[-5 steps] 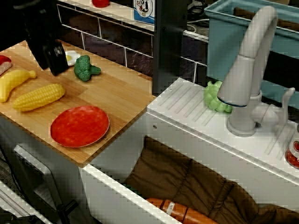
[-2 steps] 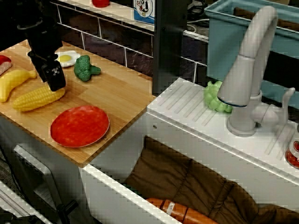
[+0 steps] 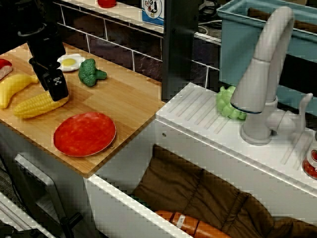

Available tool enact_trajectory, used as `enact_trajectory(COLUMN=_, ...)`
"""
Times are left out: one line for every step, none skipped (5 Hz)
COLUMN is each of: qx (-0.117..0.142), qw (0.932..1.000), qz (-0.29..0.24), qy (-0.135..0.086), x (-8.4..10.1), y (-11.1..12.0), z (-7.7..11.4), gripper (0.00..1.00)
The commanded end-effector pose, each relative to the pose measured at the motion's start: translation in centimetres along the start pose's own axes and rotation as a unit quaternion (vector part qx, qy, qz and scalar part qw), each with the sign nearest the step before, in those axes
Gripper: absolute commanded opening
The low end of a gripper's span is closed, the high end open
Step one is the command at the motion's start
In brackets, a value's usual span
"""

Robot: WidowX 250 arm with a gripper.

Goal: Put corn on plate

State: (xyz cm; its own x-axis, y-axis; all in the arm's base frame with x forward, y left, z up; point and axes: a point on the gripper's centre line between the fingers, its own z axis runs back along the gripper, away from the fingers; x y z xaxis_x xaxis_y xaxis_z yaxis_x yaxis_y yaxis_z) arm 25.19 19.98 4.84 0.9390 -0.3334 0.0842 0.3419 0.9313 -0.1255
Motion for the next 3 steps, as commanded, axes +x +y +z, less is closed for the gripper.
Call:
enact_trajectory(qx=0.03, qw=0.9995, qz=-0.007, qy=-0.002, x=-0.7, y=1.1, z=-0.4, gripper=1.0)
enact_trajectory(qx=0.042, qw=0.999, qz=-0.009, qy=0.009, x=-1.3, y=1.3, z=-1.5, gripper=1.0)
enact_trajectory(qx=0.045, qw=0.9989, qz=-0.007, qy=0.009, x=-1.5, y=1.4, z=-1.7, gripper=1.0)
